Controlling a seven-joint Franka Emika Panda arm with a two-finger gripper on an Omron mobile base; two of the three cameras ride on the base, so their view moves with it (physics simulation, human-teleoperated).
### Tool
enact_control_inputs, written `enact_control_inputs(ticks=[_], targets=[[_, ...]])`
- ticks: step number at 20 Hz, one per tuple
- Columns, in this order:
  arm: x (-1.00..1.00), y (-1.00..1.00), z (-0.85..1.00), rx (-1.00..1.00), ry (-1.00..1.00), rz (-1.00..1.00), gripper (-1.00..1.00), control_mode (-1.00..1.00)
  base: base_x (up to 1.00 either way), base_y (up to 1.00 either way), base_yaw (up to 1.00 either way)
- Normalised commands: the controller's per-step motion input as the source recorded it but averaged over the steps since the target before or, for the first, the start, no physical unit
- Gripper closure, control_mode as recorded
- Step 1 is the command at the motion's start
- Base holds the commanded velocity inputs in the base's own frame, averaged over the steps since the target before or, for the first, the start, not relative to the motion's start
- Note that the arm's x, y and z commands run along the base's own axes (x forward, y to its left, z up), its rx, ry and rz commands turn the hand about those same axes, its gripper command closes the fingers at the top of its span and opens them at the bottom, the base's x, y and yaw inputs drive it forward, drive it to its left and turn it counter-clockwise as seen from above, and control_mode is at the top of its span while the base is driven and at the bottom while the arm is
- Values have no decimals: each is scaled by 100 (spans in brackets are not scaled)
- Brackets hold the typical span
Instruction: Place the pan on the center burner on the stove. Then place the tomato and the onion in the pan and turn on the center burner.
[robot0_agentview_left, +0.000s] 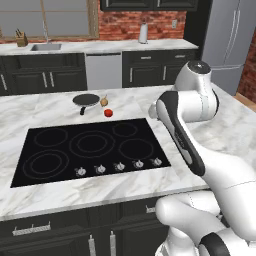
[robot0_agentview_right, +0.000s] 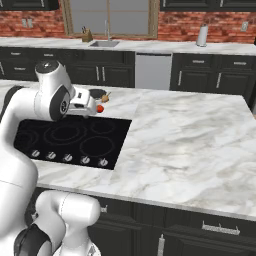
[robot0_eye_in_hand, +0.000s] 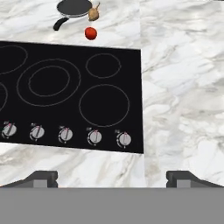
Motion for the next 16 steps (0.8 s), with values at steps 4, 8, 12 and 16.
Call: enact_control_inputs(ticks=[4, 8, 12, 16], targets=[[0, 10, 3, 0, -1, 0, -100, 100, 0, 16, 0], [0, 0, 0, 0, 0, 0, -100, 100, -10, 55, -5], [0, 0, 0, 0, 0, 0, -100, 100, -13, 70, -9], [0, 0, 0, 0, 0, 0, -100, 100, -13, 66, -8]])
